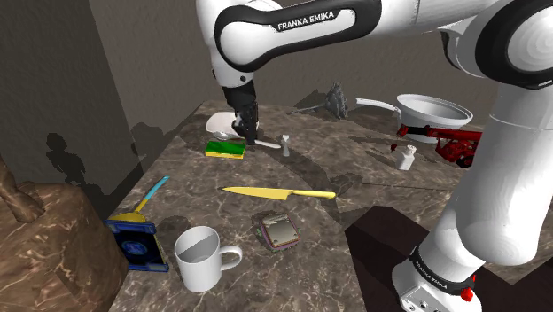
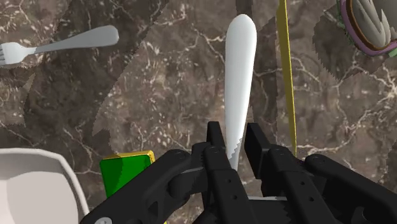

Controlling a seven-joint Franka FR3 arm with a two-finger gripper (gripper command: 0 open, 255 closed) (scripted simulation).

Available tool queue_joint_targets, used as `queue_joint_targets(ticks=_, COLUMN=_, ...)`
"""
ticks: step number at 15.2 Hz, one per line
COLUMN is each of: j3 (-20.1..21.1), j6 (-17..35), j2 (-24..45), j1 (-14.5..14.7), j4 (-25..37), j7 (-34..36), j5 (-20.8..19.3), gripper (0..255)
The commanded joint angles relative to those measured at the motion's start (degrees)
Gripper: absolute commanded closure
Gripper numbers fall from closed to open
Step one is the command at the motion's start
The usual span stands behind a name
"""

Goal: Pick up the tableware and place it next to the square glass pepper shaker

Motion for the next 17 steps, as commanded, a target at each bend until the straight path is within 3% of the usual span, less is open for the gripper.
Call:
queue_joint_targets(ticks=1, j3=0.05, j6=-1.43, j2=-0.12, j1=0.08, j4=1.30, j7=-0.16, j5=0.08, gripper=255)
queue_joint_targets(ticks=4, j3=0.09, j6=-3.20, j2=-0.22, j1=0.14, j4=2.98, j7=-0.42, j5=0.13, gripper=255)
queue_joint_targets(ticks=17, j3=-6.97, j6=4.41, j2=-25.15, j1=-7.06, j4=-26.32, j7=-14.66, j5=3.13, gripper=255)
